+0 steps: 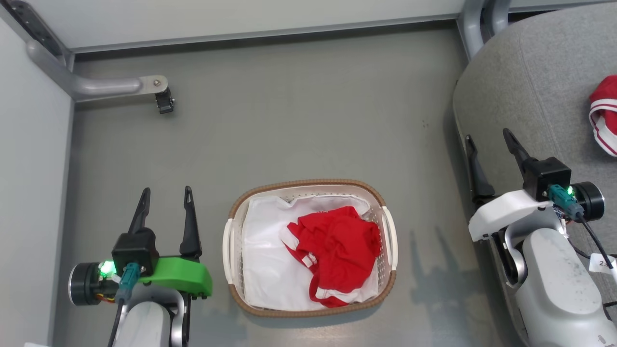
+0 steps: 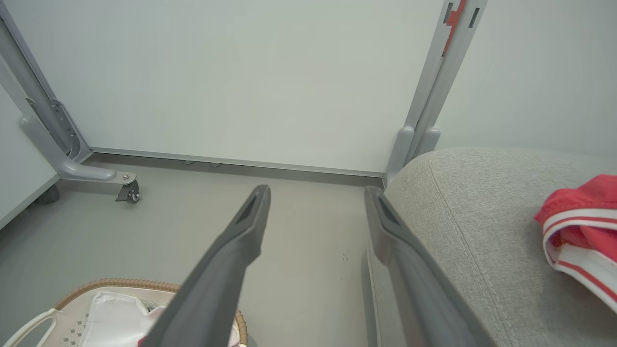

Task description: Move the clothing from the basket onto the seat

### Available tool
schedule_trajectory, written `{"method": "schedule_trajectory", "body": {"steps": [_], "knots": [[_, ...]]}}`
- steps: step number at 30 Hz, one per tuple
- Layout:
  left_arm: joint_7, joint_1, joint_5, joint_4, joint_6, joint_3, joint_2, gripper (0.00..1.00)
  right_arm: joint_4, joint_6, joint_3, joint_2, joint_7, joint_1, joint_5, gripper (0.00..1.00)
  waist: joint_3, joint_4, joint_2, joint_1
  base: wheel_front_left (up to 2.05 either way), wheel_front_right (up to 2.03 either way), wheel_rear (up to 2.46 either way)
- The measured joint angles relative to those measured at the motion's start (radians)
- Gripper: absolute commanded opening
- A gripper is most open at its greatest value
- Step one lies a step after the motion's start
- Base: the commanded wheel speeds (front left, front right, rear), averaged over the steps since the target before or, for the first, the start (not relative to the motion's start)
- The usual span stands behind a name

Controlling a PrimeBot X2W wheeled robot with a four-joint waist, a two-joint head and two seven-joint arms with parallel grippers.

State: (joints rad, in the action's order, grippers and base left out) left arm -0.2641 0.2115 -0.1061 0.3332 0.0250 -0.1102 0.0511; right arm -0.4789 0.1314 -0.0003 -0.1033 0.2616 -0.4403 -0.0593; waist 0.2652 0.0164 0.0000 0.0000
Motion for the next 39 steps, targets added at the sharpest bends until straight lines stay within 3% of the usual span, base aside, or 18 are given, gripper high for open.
{"method": "schedule_trajectory", "body": {"steps": [13, 28, 39], "knots": [[0.000, -0.103, -0.015, -0.006, -0.007, 0.019, -0.001, 1.00, 0.021, 0.000, -0.001, 0.036, 0.000, 0.126, -0.019, 1.00, -0.110, 0.041, 0.0000, 0.0000, 0.00, 0.00, 0.00], [0.000, -0.241, -0.028, -0.057, -0.006, 0.021, -0.001, 1.00, 0.047, 0.000, 0.005, 0.052, 0.000, 0.251, -0.038, 1.00, -0.228, 0.032, 0.0000, 0.0000, 0.00, 0.00, 0.00], [0.000, -0.259, -0.029, -0.067, -0.006, 0.020, -0.001, 1.00, 0.054, 0.000, 0.018, 0.054, 0.000, 0.267, -0.059, 1.00, -0.241, 0.025, 0.0000, 0.0000, 0.00, 0.00, 0.00]]}}
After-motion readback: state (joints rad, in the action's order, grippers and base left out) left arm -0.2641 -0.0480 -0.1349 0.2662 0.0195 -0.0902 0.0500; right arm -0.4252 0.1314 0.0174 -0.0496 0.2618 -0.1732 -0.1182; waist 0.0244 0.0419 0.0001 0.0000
